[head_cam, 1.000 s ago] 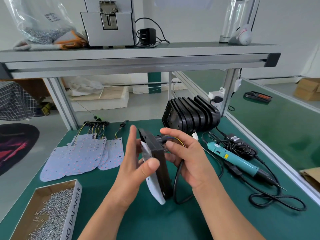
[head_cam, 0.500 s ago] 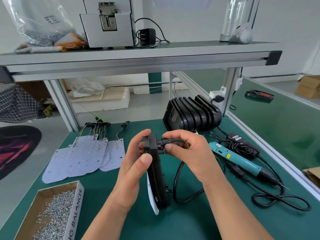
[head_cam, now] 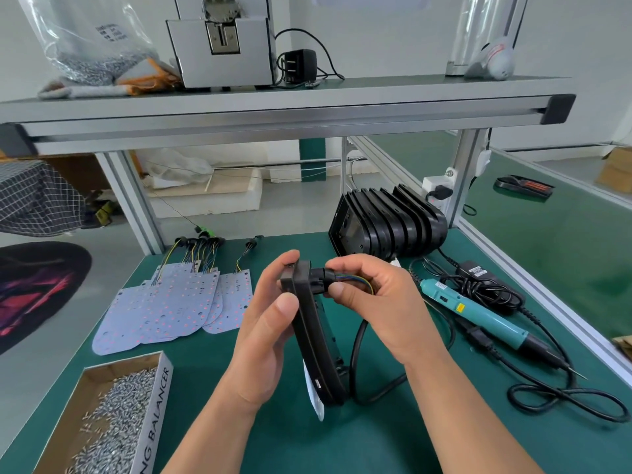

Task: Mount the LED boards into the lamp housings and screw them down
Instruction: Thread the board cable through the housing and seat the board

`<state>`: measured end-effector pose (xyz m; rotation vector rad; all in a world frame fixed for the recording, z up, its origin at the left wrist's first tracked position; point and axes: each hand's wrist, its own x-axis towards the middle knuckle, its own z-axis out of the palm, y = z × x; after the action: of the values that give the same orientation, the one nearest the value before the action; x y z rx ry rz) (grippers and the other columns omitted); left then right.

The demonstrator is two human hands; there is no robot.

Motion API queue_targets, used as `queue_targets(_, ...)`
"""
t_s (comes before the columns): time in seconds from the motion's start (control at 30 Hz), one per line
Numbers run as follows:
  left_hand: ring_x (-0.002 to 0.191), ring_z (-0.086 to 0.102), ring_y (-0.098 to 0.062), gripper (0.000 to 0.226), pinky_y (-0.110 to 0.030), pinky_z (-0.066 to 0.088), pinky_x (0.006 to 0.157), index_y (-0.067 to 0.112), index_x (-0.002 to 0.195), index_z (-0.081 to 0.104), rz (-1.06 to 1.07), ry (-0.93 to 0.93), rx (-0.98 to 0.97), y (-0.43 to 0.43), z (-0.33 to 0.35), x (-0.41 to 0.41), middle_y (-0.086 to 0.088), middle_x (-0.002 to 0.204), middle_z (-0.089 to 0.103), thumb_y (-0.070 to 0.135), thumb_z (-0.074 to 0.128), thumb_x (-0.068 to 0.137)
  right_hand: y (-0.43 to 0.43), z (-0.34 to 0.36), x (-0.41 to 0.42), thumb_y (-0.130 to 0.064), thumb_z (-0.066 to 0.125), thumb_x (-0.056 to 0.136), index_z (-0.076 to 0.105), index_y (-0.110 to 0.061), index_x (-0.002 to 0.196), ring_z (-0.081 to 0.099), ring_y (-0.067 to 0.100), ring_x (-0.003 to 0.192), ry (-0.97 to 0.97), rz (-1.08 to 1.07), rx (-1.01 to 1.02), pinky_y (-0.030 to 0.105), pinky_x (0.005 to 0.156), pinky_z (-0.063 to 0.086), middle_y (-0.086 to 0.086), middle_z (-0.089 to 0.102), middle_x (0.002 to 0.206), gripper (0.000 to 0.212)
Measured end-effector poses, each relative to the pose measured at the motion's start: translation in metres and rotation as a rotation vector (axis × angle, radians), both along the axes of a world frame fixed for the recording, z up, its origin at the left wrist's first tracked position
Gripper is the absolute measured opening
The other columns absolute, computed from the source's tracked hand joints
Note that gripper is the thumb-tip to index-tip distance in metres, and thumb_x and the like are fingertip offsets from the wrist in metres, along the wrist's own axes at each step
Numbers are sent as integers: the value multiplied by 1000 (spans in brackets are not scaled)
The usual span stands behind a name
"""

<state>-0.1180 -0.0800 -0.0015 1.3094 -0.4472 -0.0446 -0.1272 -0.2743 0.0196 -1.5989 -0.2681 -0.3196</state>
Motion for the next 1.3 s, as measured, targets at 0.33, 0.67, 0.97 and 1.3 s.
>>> queue_targets(0.33, 129, 57, -44, 86, -58, 40, 105, 33, 152, 53, 8, 100, 19, 0, 3, -2, -21, 147, 60, 75, 76, 81, 3, -2, 2, -16, 81, 88, 81, -31, 111, 79, 26, 93, 44, 15, 122, 28, 81, 61, 5, 81, 102, 28)
queue_targets(0.67, 142, 53, -46, 70, -65, 34, 123, 33, 145, 64, -70, 258, -87, -2, -5, 3, -18, 147, 65, 69, 69, 85, 0, -4, 3, -14, 78, 83, 81, -28, 105, 79, 26, 93, 131, 26, 116, 29, 83, 61, 8, 81, 99, 26)
queue_targets(0.97, 128, 65, -33, 66, -63, 35, 122, 28, 141, 68, -101, 325, -157, -5, -8, 5, -16, 141, 69, 64, 64, 86, -2, -9, 6, -20, 76, 78, 79, -26, 101, 78, 22, 90, 147, -23, 37, 34, 82, 62, 3, 79, 93, 24)
queue_targets(1.3, 133, 61, -40, 67, -62, 39, 118, 25, 139, 69, -78, 343, -119, -4, -7, 7, -19, 143, 67, 64, 65, 85, -3, -9, 4, -21, 78, 82, 80, -32, 113, 78, 24, 92, 181, 50, 125, 27, 79, 60, 4, 79, 105, 32)
